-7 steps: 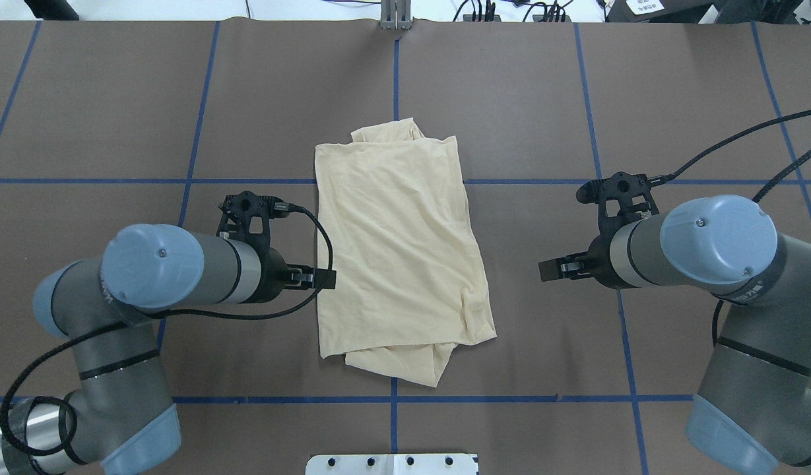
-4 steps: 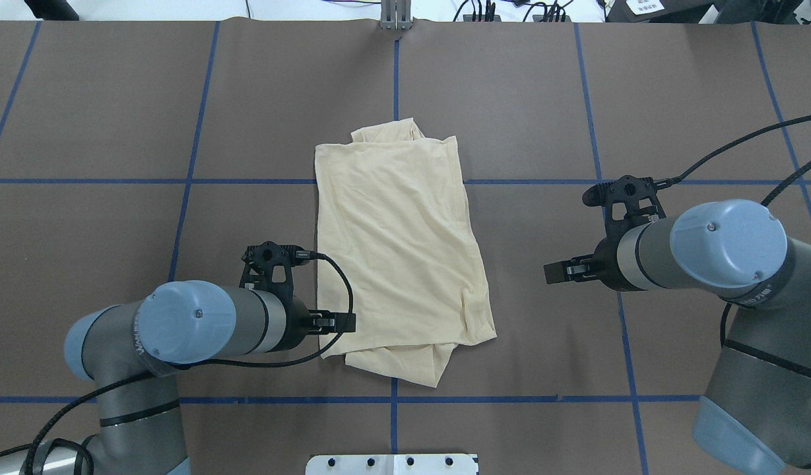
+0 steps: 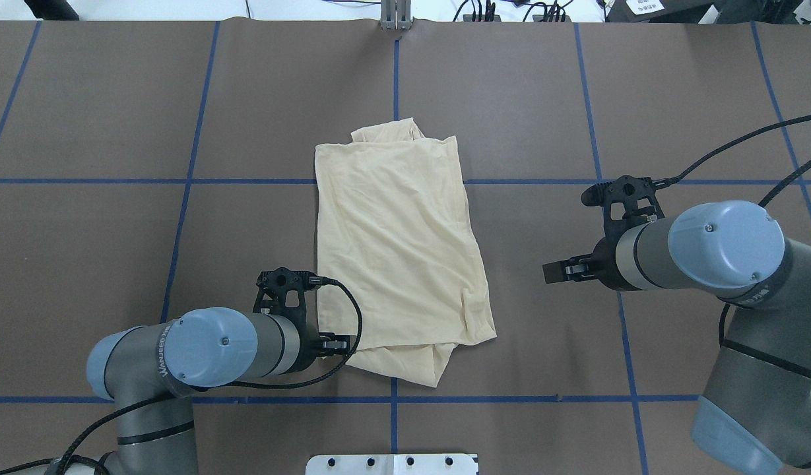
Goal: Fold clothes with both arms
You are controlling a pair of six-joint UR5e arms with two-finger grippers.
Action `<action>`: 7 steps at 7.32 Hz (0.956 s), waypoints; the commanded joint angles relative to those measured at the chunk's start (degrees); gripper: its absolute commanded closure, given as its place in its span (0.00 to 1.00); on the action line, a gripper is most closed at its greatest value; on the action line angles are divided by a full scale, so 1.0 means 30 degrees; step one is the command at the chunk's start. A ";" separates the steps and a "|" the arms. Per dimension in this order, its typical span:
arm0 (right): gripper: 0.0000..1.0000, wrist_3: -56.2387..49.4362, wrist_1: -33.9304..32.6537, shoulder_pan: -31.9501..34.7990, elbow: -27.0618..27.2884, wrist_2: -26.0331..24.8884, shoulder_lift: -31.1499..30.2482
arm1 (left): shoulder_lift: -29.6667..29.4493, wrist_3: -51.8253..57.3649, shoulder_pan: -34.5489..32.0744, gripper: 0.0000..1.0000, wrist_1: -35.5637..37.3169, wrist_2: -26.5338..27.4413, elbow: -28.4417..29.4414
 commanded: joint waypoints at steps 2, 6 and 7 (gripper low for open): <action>0.00 0.0010 0.0011 -0.0001 -0.0001 -0.0071 -0.0011 | -0.0040 0.0110 0.0010 0.29 -0.0030 0.0000 0.0220; 0.00 0.0040 -0.0019 -0.0001 -0.0001 -0.0100 -0.0040 | -0.0389 -0.0035 0.0010 0.33 -0.0147 0.0000 0.0657; 0.00 0.0040 -0.0019 -0.0001 -0.0030 -0.0100 -0.0040 | -0.0421 -0.0036 0.0010 0.36 -0.0147 0.0000 0.0747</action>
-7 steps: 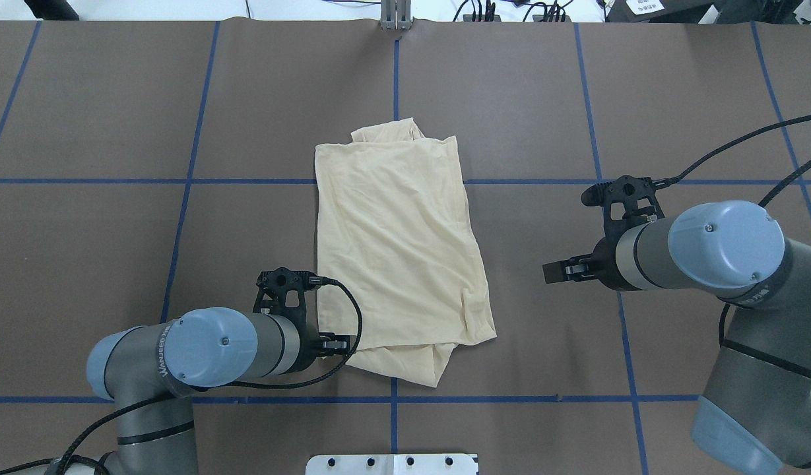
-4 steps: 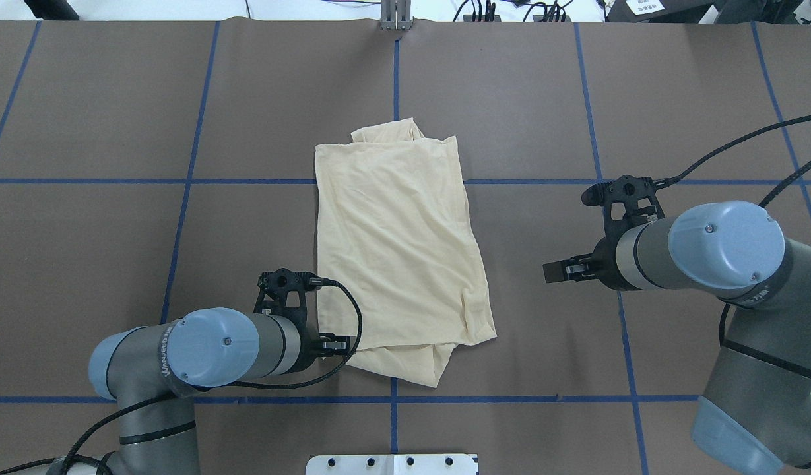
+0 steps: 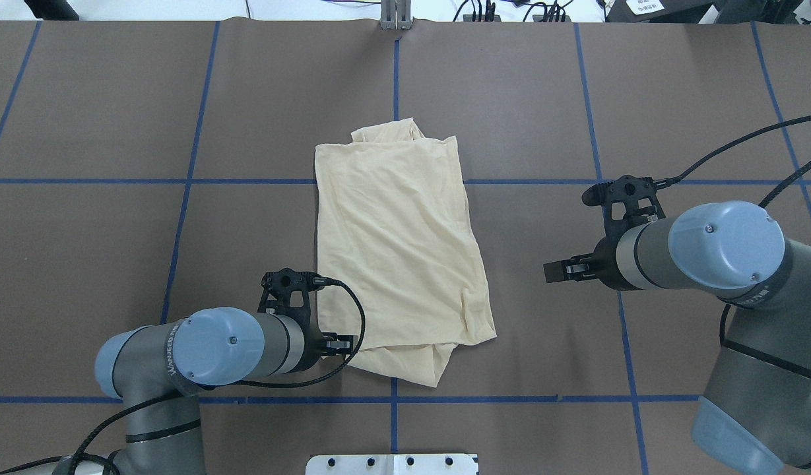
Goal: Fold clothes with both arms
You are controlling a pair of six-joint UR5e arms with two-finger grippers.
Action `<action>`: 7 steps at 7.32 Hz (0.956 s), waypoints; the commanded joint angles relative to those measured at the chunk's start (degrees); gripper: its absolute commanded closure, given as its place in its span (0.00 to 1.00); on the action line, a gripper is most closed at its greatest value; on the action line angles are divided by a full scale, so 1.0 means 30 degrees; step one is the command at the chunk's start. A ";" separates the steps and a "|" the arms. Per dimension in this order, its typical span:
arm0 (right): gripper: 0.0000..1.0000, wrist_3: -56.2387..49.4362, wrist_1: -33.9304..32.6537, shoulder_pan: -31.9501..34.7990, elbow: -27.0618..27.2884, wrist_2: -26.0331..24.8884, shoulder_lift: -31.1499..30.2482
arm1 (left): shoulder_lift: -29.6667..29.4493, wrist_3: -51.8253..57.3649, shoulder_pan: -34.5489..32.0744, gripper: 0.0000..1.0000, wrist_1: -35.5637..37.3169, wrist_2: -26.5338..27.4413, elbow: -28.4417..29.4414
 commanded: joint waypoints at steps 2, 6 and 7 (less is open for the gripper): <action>0.00 0.0001 0.0000 0.0000 -0.0140 -0.0001 0.0019 | -0.0122 -0.0089 0.0028 0.41 -0.0010 0.0007 0.0208; 0.00 0.0001 0.0029 0.0000 -0.0140 -0.0001 0.0019 | -0.0121 -0.0177 0.0058 0.67 -0.0010 0.0036 0.0150; 0.00 0.0001 0.0029 0.0000 -0.0140 -0.0030 0.0019 | -0.0121 -0.1077 0.0145 0.89 0.0019 0.0065 0.0121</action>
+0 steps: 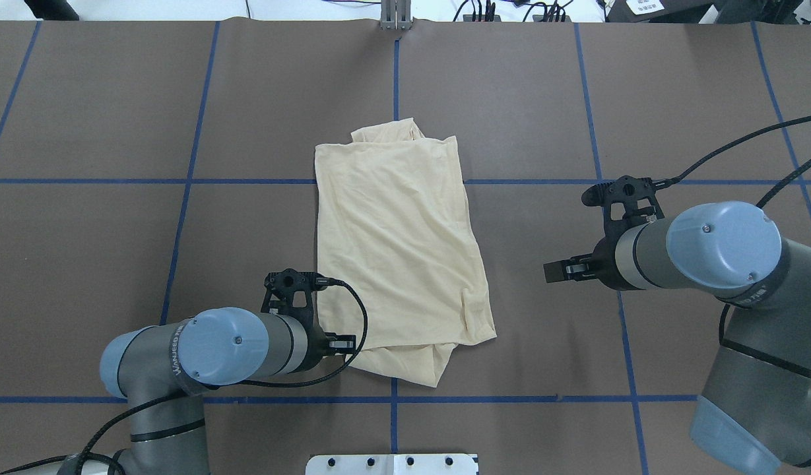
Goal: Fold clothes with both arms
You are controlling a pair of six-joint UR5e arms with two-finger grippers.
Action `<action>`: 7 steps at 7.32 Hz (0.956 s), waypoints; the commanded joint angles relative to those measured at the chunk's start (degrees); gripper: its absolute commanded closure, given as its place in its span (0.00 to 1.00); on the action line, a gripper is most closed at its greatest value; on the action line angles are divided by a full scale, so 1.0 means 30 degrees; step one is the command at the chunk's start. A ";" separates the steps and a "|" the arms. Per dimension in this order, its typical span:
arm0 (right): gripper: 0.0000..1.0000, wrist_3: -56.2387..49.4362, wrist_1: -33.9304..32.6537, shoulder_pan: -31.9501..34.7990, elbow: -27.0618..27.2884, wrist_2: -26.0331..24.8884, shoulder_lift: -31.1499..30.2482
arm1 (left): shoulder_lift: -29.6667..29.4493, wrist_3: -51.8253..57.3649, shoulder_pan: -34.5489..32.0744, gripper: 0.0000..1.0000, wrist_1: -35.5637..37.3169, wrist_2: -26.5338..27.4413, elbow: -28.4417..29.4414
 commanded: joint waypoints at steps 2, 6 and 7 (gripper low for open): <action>0.00 0.0117 0.0000 -0.0058 0.0028 -0.0022 0.0116 | 0.0001 -0.0909 0.0128 1.00 0.0110 0.0113 -0.0294; 0.00 0.7010 -0.4519 -0.3068 -0.1639 -0.3000 0.5373 | 0.0001 -0.0792 0.0099 1.00 0.0140 0.0113 -0.0324; 0.02 0.9961 -0.4947 -0.4266 -0.1700 -0.4112 0.5796 | 0.0001 -0.0792 0.0099 1.00 0.0140 0.0113 -0.0324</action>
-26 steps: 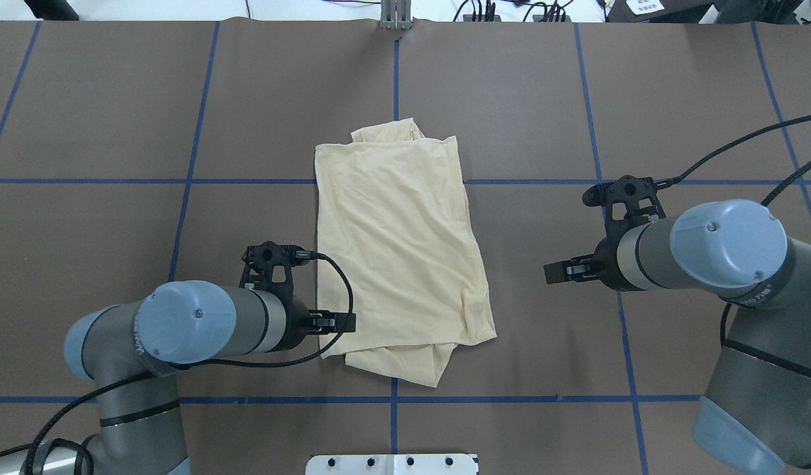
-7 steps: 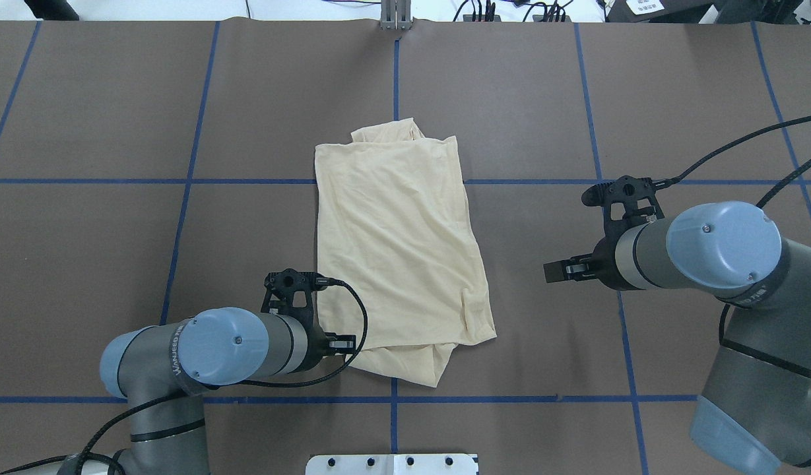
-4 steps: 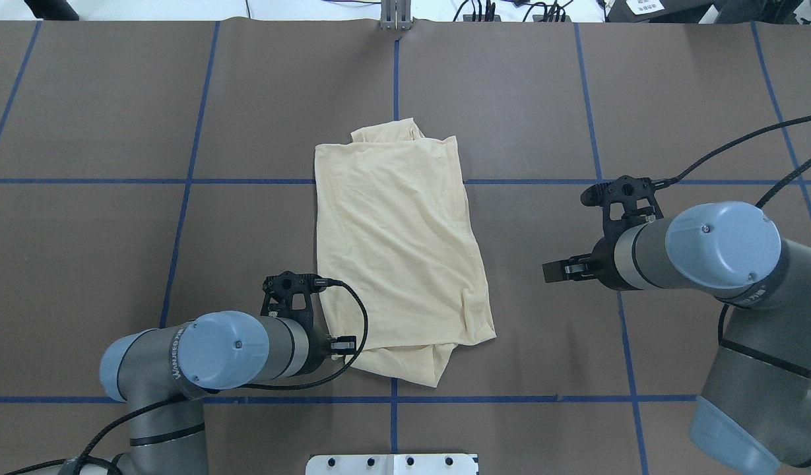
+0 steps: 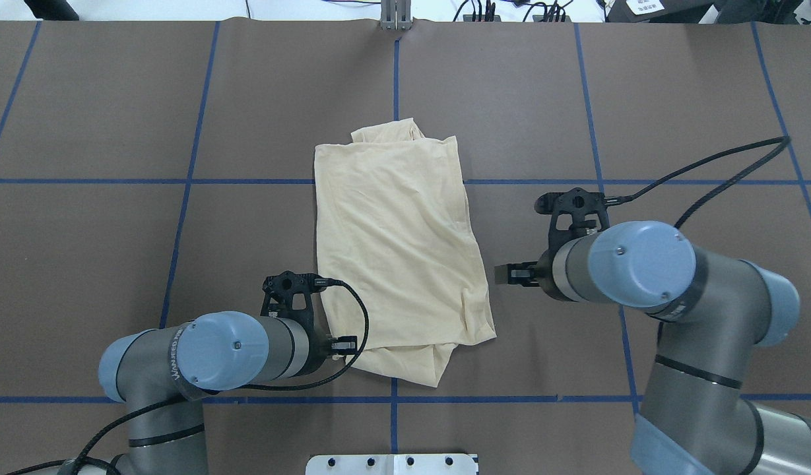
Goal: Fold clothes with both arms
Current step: 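Move the right gripper to the shirt's near edge beside the left gripper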
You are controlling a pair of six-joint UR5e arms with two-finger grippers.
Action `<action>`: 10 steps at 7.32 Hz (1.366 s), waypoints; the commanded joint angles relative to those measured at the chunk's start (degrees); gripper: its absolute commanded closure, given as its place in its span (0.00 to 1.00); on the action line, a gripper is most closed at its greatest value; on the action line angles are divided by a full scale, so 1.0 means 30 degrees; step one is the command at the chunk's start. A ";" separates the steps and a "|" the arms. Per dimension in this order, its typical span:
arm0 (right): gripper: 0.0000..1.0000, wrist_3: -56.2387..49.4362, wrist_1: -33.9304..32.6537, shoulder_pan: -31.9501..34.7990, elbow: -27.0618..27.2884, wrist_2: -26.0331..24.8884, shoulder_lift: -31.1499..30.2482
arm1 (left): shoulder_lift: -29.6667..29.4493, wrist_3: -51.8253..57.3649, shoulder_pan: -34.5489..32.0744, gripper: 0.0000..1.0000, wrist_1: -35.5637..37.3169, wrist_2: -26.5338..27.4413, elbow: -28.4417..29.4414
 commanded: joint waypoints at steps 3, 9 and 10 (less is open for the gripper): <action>0.06 0.7715 -0.0758 -0.3312 -0.1284 -0.3397 0.2170 | 0.0004 0.0004 -0.0004 1.00 0.0000 0.0000 0.0003; 0.19 1.0471 0.1157 -0.4107 -0.3576 -0.4433 0.2405 | -0.0025 0.0004 -0.0004 1.00 0.0000 0.0029 0.0003; 0.19 1.0791 0.1123 -0.4254 -0.3576 -0.4550 0.2377 | -0.0025 0.0004 -0.0004 1.00 0.0000 0.0029 0.0003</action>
